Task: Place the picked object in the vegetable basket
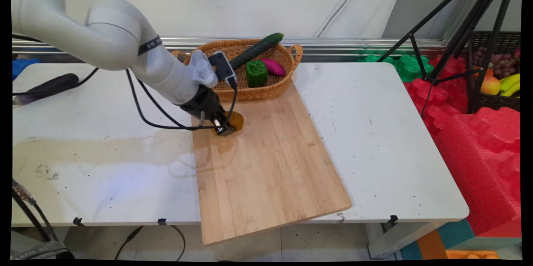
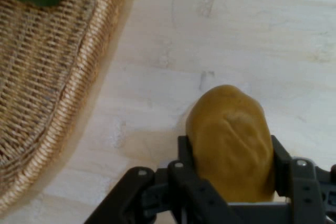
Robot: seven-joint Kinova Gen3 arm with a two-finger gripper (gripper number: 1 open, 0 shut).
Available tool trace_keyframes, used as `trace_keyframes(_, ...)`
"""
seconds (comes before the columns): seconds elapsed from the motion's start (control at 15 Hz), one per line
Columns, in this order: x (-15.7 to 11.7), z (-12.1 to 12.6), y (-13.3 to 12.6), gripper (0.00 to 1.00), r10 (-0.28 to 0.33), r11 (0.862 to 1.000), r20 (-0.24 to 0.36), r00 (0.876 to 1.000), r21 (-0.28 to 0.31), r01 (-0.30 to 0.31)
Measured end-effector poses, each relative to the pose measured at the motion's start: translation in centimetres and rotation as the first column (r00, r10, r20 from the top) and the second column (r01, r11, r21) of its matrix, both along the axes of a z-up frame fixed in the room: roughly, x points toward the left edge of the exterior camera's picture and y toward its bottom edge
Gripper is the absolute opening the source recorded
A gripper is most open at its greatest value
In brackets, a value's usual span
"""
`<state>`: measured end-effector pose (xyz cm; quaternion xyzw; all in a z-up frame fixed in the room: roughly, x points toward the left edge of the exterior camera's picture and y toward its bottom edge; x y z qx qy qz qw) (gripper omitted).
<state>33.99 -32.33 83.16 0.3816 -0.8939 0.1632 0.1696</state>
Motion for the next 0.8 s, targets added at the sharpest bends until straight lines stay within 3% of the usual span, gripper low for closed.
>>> trace_keyframes(0.2, 0.4, 1.9, 0.8, 0.0, -0.02, 0.999, -0.017, 1.0, -0.03, 0.019)
trace_keyframes(0.47, 1.3, 7.5, 2.4, 0.0, -0.073, 0.99, -0.056, 0.996, -0.127, 0.065)
trace_keyframes(0.8, 2.7, 12.7, 2.9, 0.0, -0.072, 0.974, -0.104, 0.992, -0.221, 0.047)
